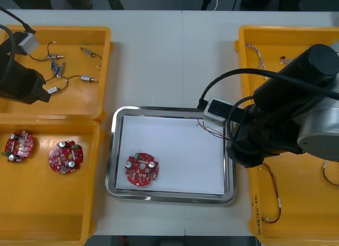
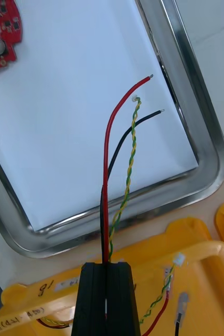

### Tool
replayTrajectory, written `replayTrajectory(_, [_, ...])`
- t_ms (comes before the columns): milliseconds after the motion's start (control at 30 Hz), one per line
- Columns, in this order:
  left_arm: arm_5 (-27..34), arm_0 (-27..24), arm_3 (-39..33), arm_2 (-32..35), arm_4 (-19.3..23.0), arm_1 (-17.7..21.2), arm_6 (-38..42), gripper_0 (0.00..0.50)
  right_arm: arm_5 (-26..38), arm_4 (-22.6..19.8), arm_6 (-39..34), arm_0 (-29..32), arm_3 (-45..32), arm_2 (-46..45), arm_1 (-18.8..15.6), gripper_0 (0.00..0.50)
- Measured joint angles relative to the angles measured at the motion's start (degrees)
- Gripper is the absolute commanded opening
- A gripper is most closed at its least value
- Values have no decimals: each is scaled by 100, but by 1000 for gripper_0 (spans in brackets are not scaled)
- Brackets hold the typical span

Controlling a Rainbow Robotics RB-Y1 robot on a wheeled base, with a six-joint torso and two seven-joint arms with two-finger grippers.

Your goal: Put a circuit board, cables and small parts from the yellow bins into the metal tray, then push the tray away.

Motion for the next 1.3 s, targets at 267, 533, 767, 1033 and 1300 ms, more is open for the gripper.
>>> replayTrajectory(267, [0, -1, 527, 45, -183, 0, -30, 500, 153, 405, -47, -436, 328, 618, 705, 0])
replayTrajectory(533, [-7, -16, 811, 47, -275, 0, -689, 500, 177, 1241, -47, -453, 434, 1466, 1092, 0])
replayTrajectory(767, [-461, -183, 1196, -25, -378, 0, -742, 500, 177, 1644, -46, -448, 801, 2023, 1276, 0])
replayTrajectory(1033, [-919, -430, 1742, -271, -531, 0, -743, 500, -147, 2112, 32, -287, 1119, 2208, 1441, 0])
replayTrajectory(1300, [-1428, -674, 2389, -489, -580, 0, -754, 500, -808, 2392, 85, 142, 1494, 2265, 1457, 0])
